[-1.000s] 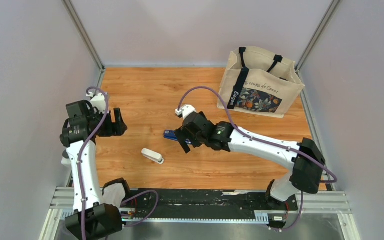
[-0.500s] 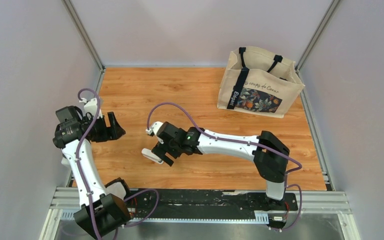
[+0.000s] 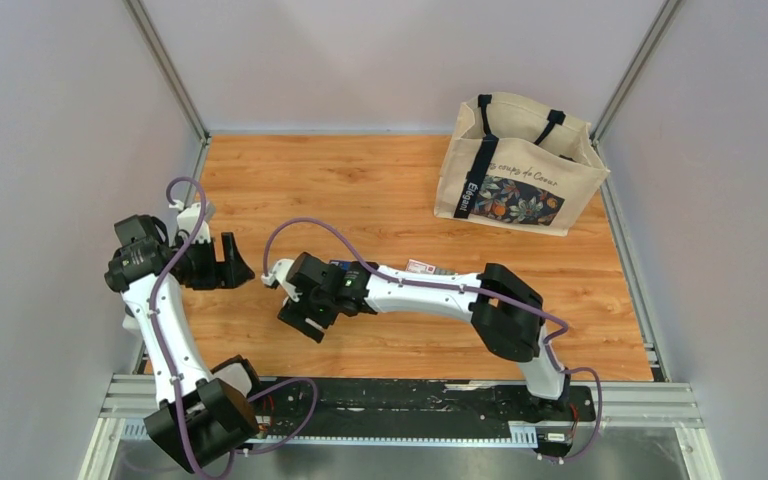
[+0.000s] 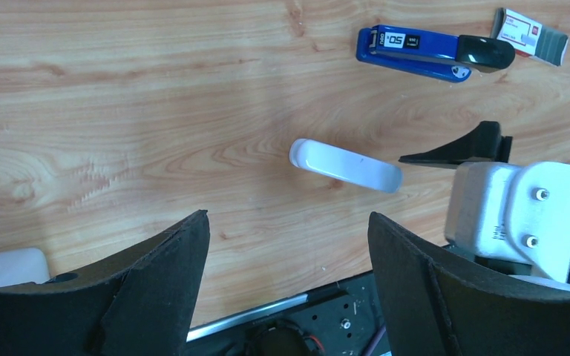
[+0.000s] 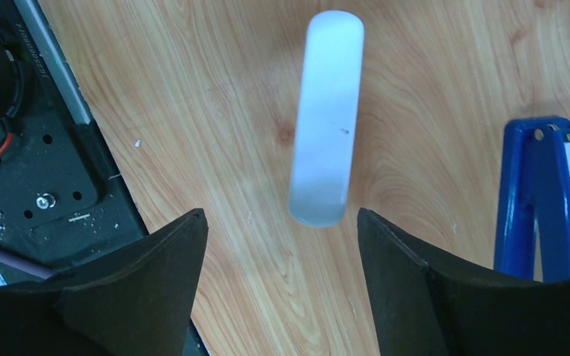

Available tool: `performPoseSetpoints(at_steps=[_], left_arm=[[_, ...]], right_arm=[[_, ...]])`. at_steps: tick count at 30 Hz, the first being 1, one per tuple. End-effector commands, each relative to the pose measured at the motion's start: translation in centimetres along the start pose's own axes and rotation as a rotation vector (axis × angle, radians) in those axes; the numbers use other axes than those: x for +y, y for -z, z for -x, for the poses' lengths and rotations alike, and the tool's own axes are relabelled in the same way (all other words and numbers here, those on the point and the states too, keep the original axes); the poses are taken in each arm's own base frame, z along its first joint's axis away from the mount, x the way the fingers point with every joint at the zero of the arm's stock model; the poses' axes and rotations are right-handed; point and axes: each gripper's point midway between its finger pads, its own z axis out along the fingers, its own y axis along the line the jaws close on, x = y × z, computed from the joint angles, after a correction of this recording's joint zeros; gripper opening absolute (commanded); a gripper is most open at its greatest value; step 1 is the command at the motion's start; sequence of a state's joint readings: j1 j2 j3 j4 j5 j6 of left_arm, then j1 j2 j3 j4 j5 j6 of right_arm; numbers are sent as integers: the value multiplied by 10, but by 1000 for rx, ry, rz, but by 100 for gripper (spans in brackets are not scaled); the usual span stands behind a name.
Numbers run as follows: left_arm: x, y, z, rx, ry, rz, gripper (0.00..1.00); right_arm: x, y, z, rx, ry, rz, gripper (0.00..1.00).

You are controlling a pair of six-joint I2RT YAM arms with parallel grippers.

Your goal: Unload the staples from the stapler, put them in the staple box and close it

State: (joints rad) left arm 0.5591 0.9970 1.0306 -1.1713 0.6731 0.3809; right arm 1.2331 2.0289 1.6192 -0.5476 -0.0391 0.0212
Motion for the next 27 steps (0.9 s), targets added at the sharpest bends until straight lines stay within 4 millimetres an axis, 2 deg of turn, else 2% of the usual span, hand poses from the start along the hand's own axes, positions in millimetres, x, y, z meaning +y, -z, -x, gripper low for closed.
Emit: performPoseSetpoints(at_steps=[1,9,14,17,22,24,25,27], left_arm=[[-6,12,8,-39,-71,-1,87],[-2,16,5,-42,-104,52,87],[-2,15,4,-38,-97,47,87],[-2,13,3,-35,-100,35,87],[-4,10,3,-34,-129,1,88],[-4,9,3,-35,-150,-9,88],[-5,9,4,-39,-160,-15,88],[-6,9,2,-34,-178,-25,87]], right_arm=[[8,-10,22,-55,26,35,73],[5,-28,16,-29,21,29,55],[-1,-30,16,-39,6,13,36],[-10,-26,19,-66,-19,-22,27],[-25,-2,42,-171,-75,-79,14],[-29,3,44,-192,-98,-91,10],[-31,11,53,-225,-104,-101,5],[-35,16,54,-245,-130,-121,1]])
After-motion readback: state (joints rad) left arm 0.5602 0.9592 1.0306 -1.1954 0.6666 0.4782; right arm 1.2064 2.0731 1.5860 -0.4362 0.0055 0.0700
